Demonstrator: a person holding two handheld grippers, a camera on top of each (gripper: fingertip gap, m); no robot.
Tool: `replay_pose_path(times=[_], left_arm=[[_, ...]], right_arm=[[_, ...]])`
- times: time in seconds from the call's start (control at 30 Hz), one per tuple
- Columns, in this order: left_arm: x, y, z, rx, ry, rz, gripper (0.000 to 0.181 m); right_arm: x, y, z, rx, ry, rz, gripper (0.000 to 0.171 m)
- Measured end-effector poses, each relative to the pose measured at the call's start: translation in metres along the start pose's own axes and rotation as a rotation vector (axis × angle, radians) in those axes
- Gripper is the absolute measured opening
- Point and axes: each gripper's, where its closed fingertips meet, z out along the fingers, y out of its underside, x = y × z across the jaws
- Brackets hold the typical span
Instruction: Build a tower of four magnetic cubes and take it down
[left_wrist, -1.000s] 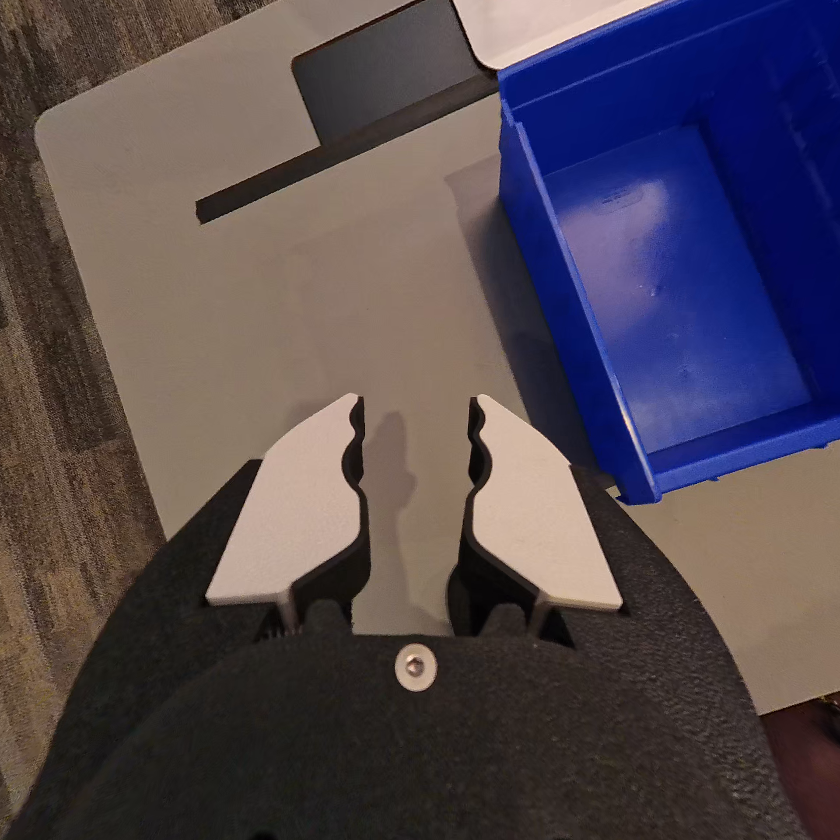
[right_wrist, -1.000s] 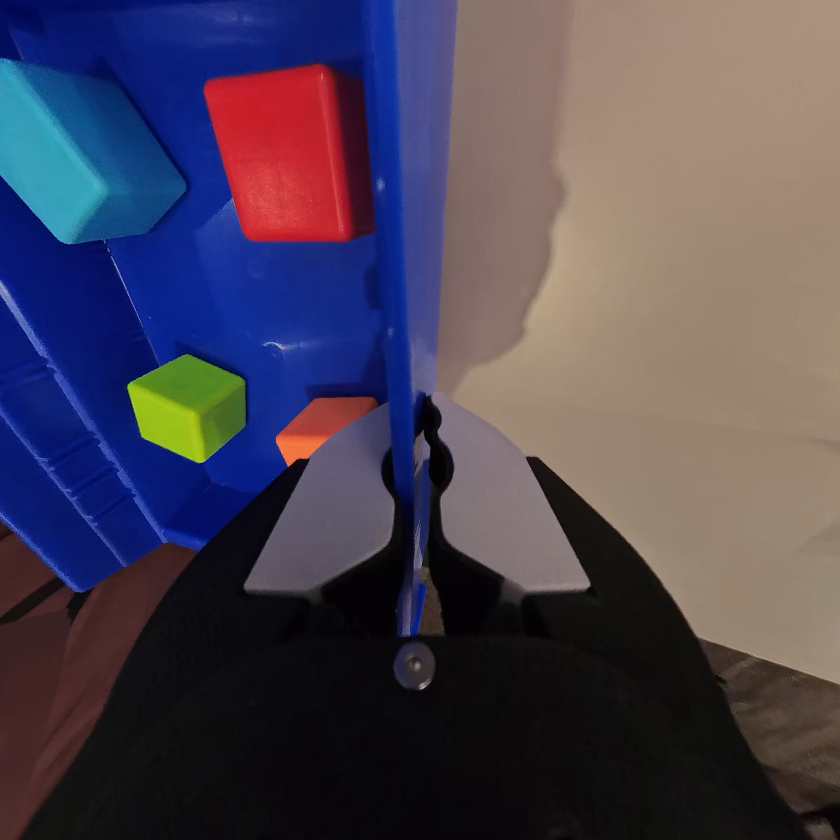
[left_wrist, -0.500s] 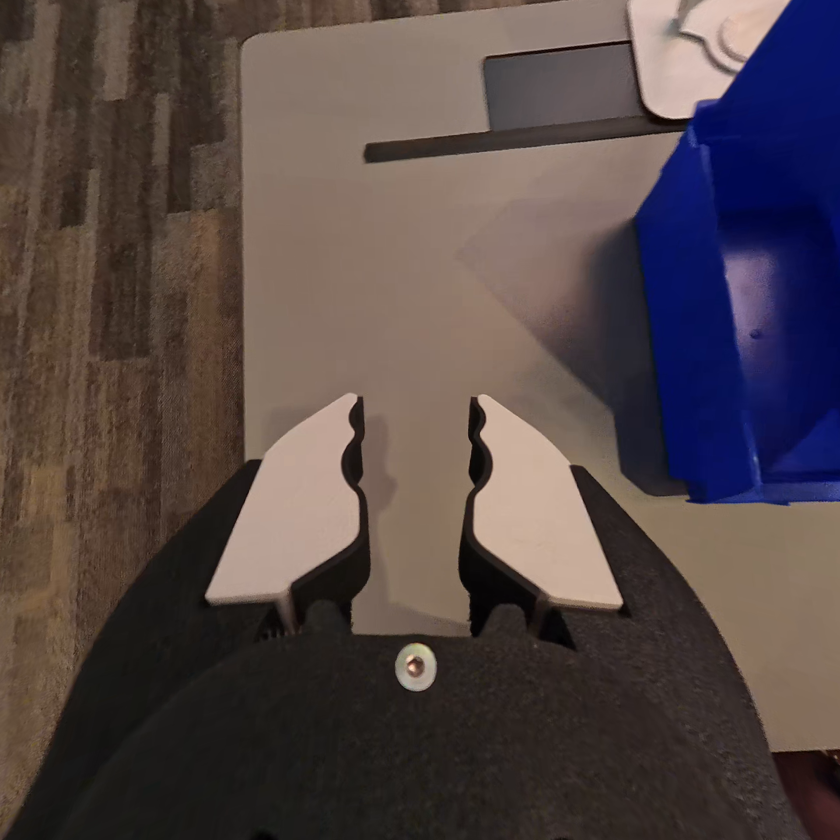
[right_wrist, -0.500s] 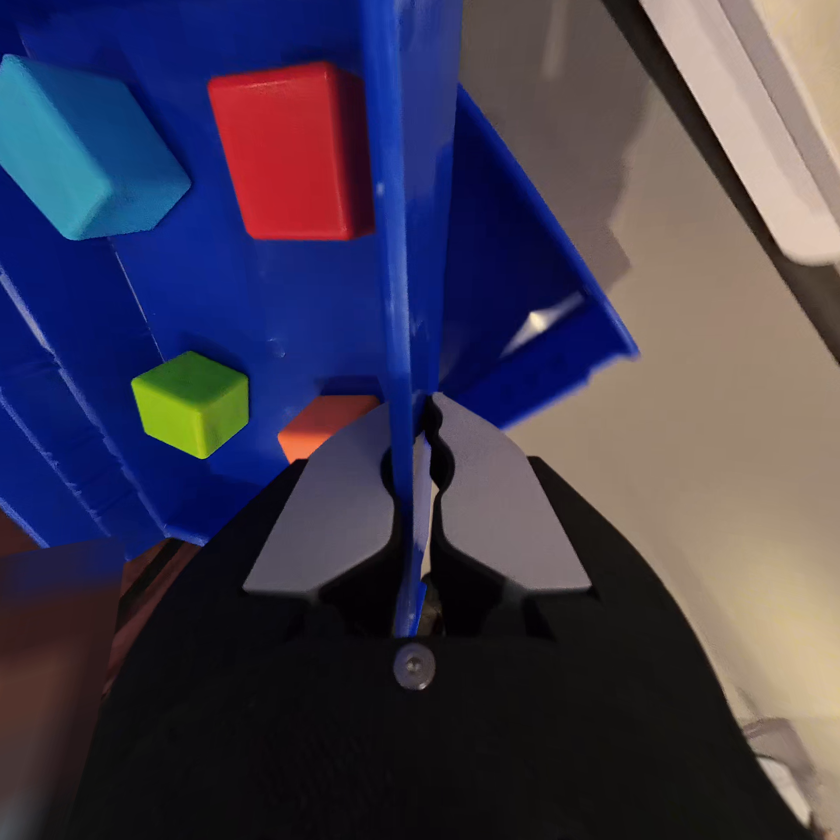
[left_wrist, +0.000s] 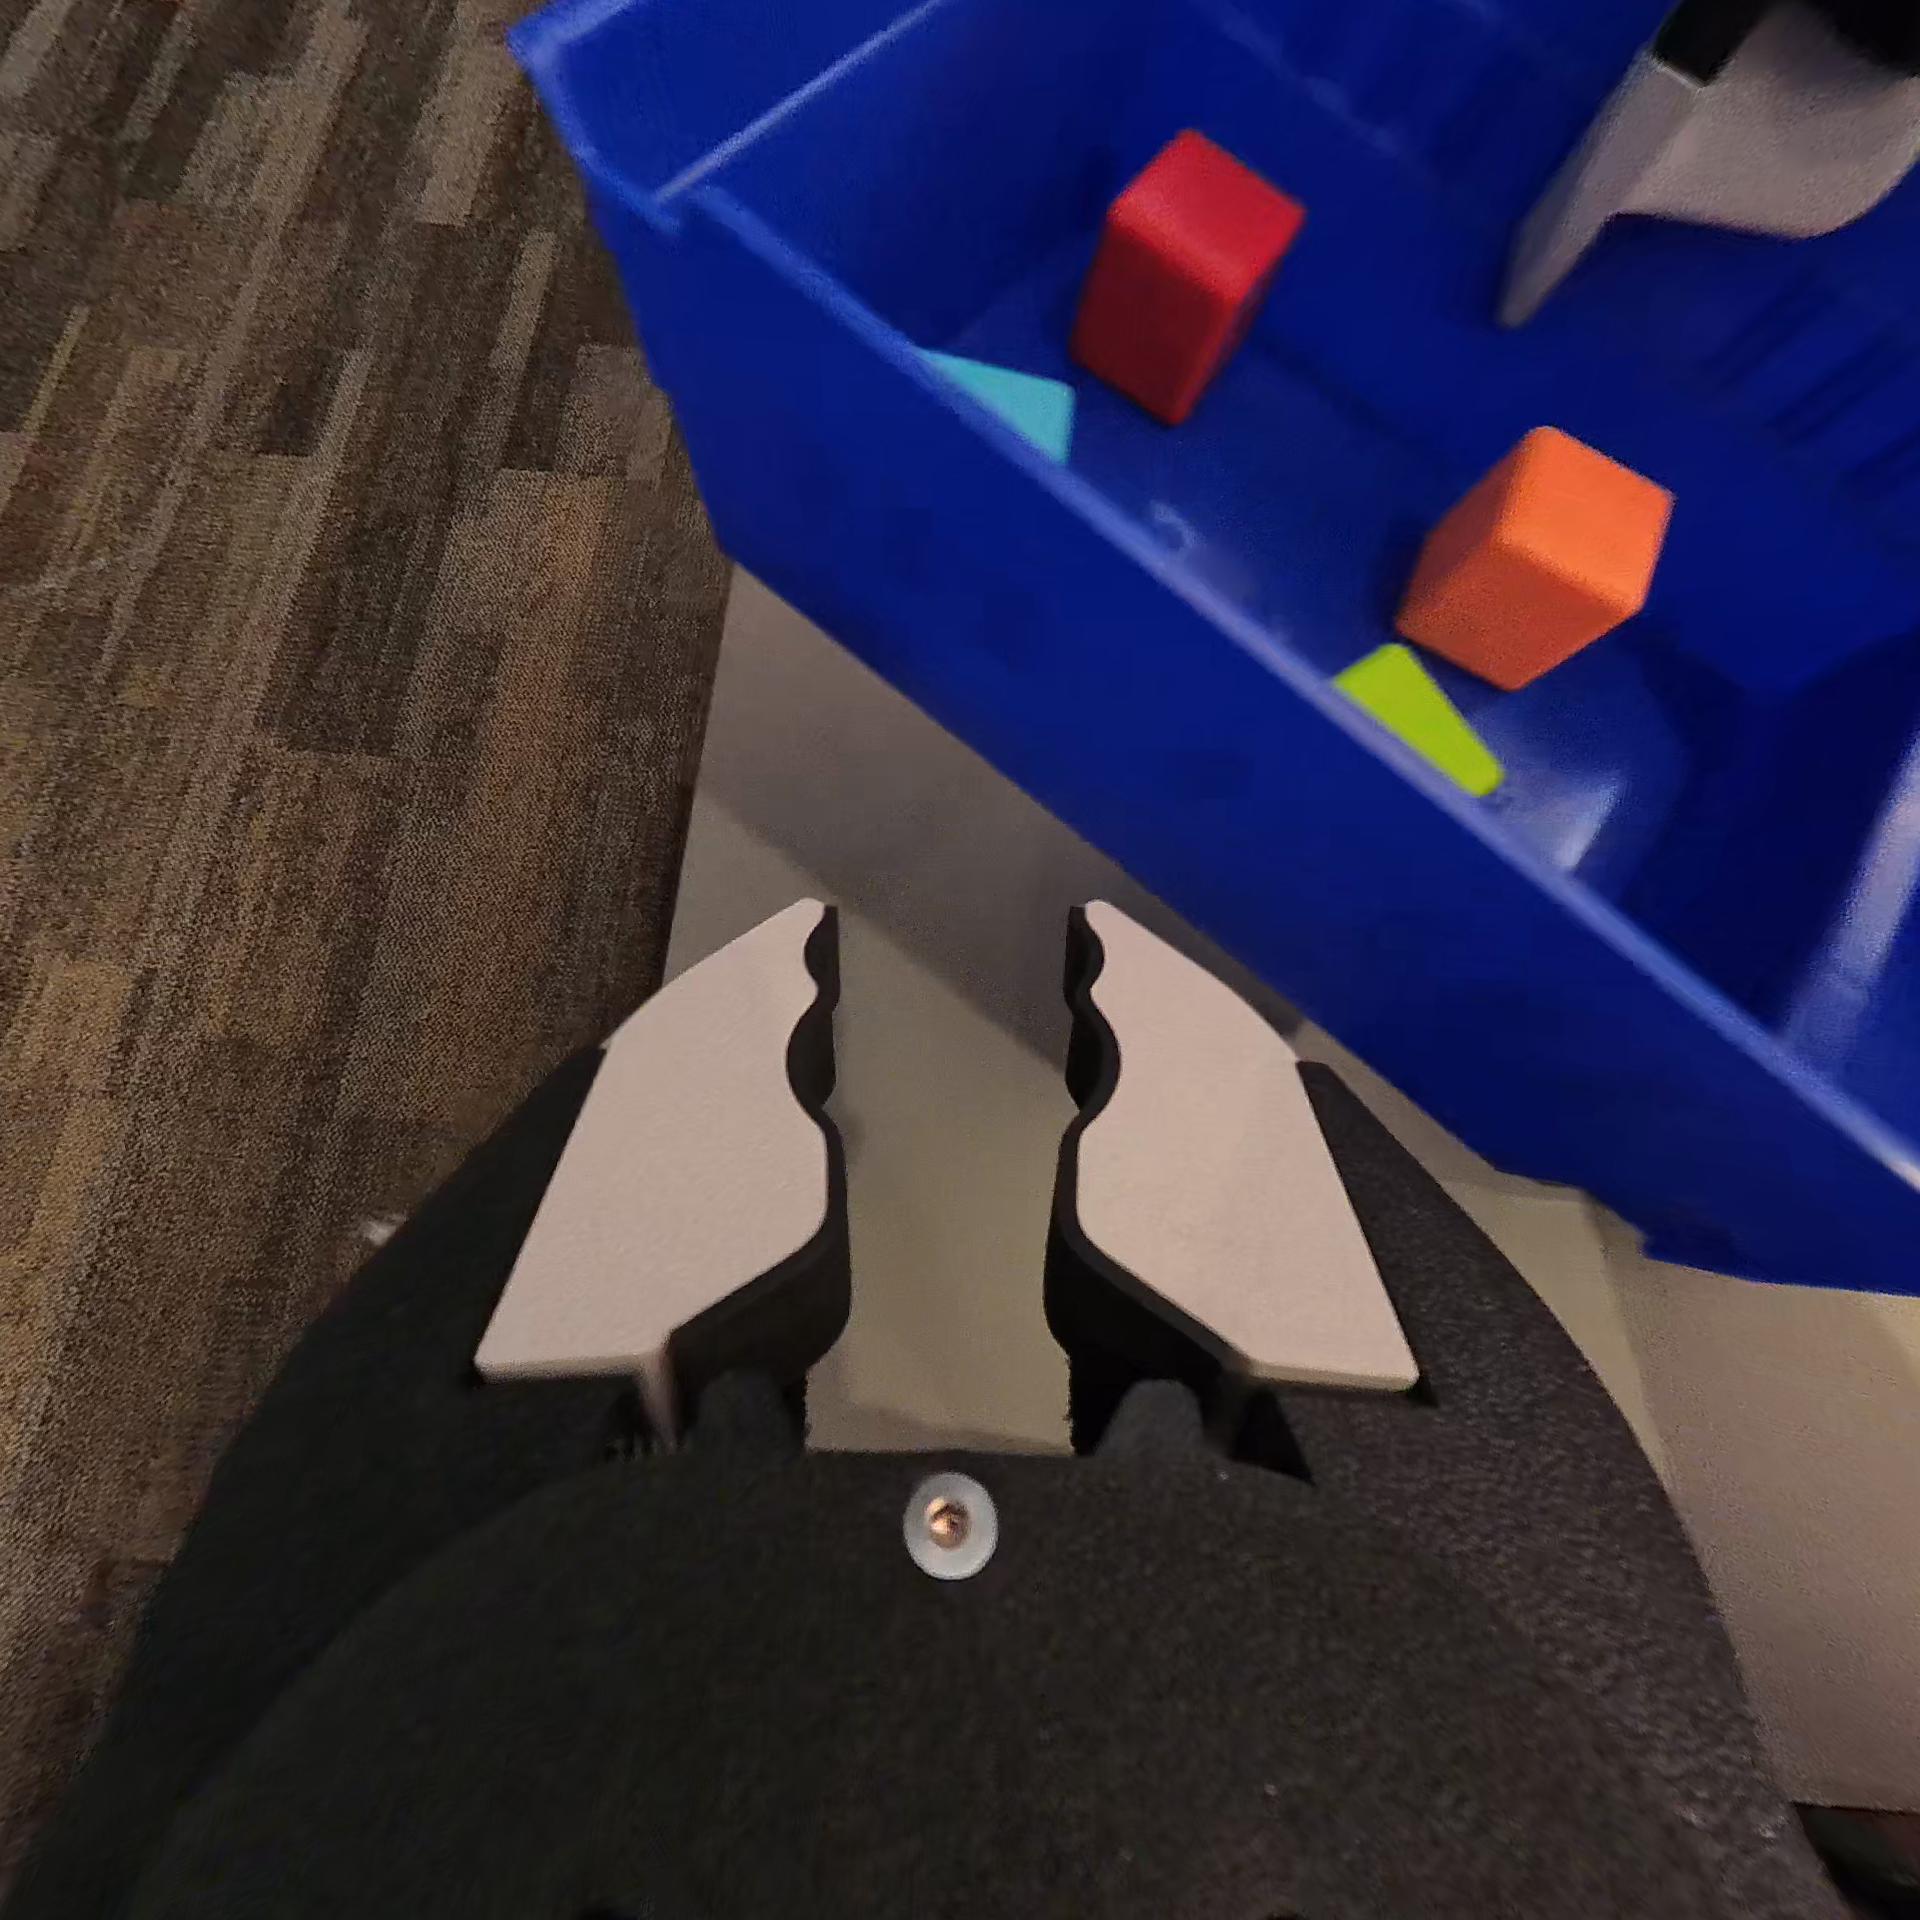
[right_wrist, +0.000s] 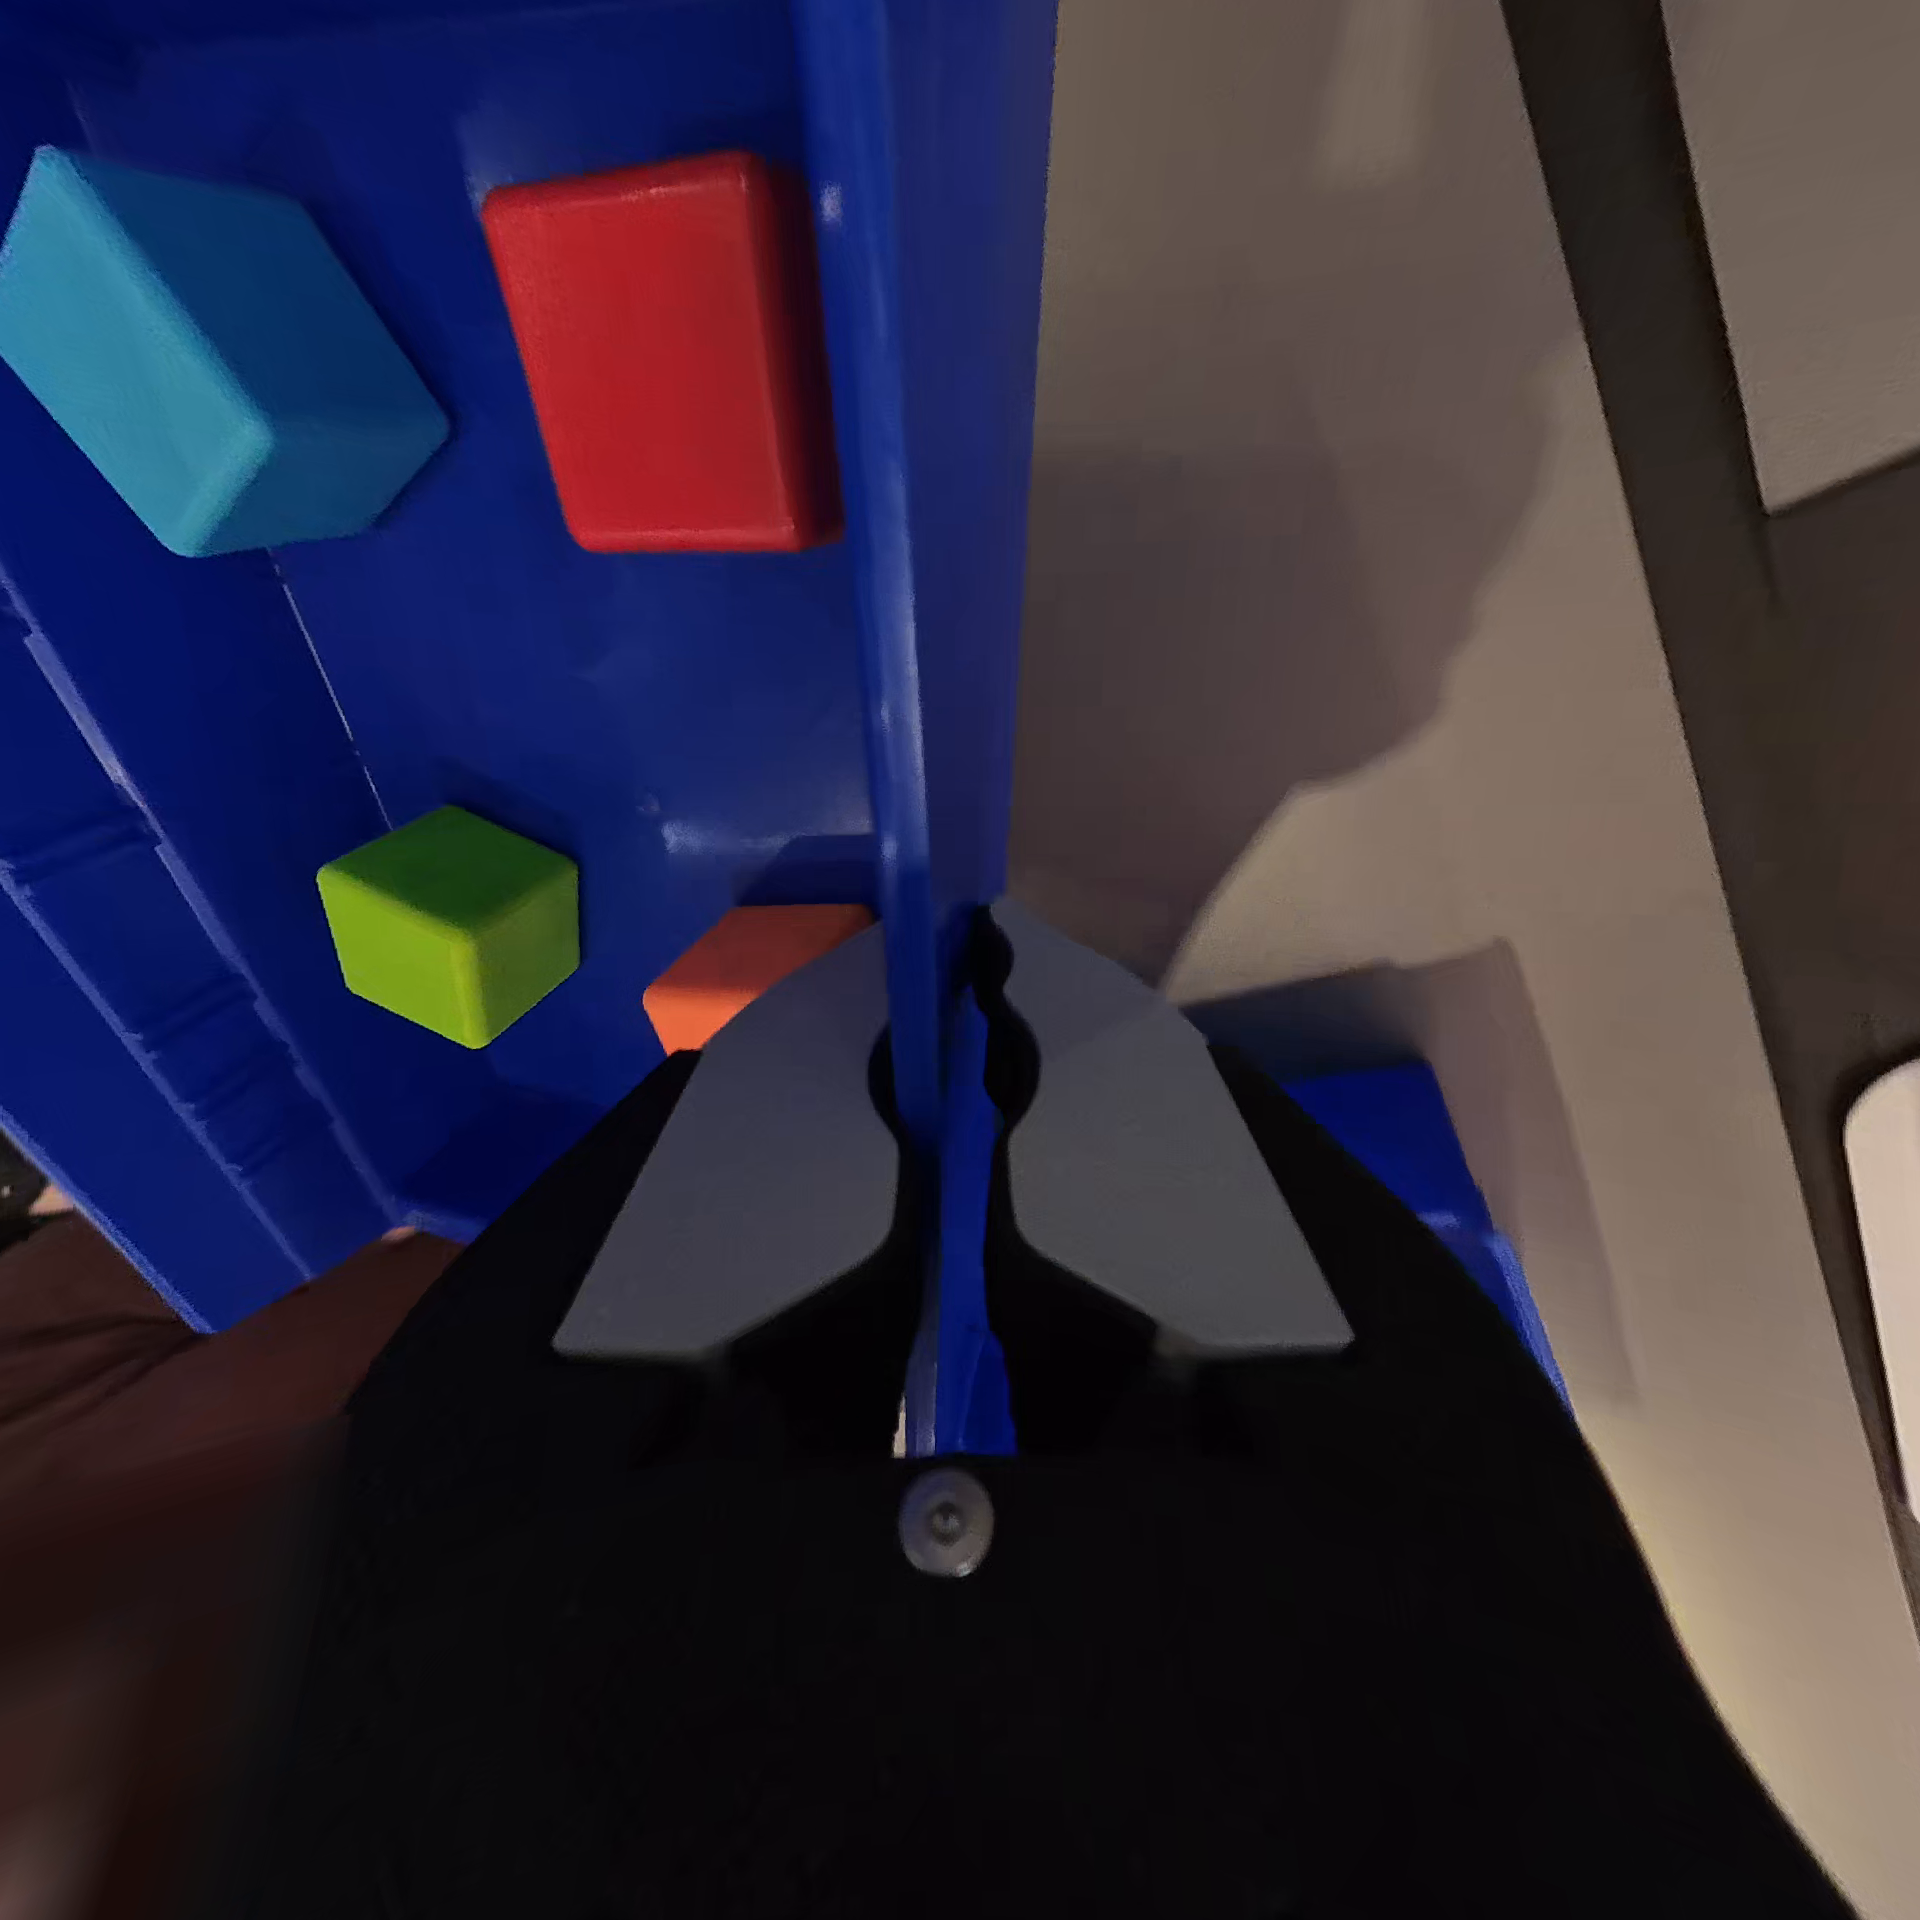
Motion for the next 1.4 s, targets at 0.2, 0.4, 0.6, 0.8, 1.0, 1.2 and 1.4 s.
replay_pose_path(times=[0.2, 0.4, 0.6, 0.8, 1.0, 1.2, 1.4], left_arm=[[-0.021, 0.006, -0.005, 0.007, -0.03, -0.073, 0.041], [-0.019, 0.008, 0.0, -0.008, 0.003, -0.071, 0.04], [-0.009, 0.007, 0.004, -0.018, 0.035, -0.029, 0.04], [-0.006, 0.009, 0.009, -0.044, 0.046, -0.017, 0.041], [-0.001, 0.008, 0.009, -0.04, 0.066, -0.001, 0.041], [0.008, 0.003, 0.01, -0.034, 0.076, 0.006, 0.04], [0.028, -0.001, 0.016, -0.073, 0.056, 0.083, 0.04]], right_arm=[[-0.004, -0.03, 0.052, 0.0, 0.02, 0.008, 0.008], [0.006, -0.023, 0.106, -0.057, 0.031, 0.055, 0.01], [0.016, -0.016, 0.128, -0.059, 0.039, 0.091, 0.013], [0.018, -0.033, 0.09, 0.251, 0.044, 0.102, 0.029], [0.068, 0.084, -0.029, 0.526, 0.625, 0.065, 0.056], [0.127, 0.315, -0.023, 0.342, 0.68, 0.603, 0.074], [0.114, 0.348, 0.041, 0.334, 0.32, 0.672, 0.057]])
